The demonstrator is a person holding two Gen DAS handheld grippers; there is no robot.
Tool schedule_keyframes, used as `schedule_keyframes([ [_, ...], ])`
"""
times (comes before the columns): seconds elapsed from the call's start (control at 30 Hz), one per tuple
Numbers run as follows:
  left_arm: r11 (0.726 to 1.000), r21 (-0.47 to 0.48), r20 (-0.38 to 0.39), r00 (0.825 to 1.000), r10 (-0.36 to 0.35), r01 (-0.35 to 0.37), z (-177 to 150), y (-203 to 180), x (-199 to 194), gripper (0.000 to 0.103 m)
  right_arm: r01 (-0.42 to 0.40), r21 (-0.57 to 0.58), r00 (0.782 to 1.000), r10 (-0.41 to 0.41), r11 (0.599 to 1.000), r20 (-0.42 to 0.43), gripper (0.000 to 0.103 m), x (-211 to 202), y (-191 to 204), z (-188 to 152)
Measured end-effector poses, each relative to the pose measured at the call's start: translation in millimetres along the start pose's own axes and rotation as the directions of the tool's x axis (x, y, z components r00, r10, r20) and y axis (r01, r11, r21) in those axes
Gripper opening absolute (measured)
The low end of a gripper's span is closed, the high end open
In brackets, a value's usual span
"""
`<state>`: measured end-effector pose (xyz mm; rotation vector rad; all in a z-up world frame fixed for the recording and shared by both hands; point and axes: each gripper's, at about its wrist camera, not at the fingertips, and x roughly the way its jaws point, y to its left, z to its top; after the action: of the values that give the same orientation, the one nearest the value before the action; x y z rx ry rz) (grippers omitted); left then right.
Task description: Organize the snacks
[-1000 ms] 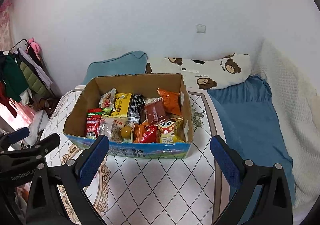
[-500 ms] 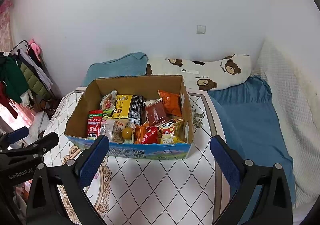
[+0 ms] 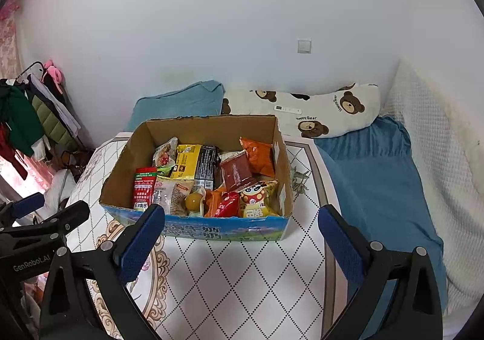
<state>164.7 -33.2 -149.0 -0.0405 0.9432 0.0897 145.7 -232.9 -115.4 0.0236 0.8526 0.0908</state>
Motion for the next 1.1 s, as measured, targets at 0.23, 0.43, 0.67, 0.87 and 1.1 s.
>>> schedule_keyframes([
  [0.23,1.0,-0.003,0.0,1.0,0.002,-0.002,-2.0,0.5,-0.1,0.102,-0.005,0.002,1.0,0.005,1.0,0.001,0.103,-2.2,-0.4,-2.0],
  [0.43,1.0,-0.005,0.0,1.0,0.003,-0.003,-5.0,1.5,2.6,0.102,-0.009,0.002,1.0,0.009,1.0,0.0,0.103,-2.6,0.0,-3.9],
  [0.67,1.0,-0.005,0.001,1.0,0.004,-0.004,-5.1,2.1,3.0,0.102,-0.01,0.0,1.0,0.01,1.0,0.004,0.103,-3.2,0.7,-4.2],
  [0.87,1.0,-0.007,0.007,1.0,0.004,-0.004,-5.6,4.2,1.6,0.102,-0.015,0.0,1.0,0.015,1.0,0.006,0.103,-4.2,1.4,-4.1],
  [1.1,1.0,-0.004,0.009,1.0,0.004,-0.004,-5.1,4.0,1.4,0.102,-0.015,0.0,1.0,0.015,1.0,0.005,0.103,-3.7,1.2,-3.8],
])
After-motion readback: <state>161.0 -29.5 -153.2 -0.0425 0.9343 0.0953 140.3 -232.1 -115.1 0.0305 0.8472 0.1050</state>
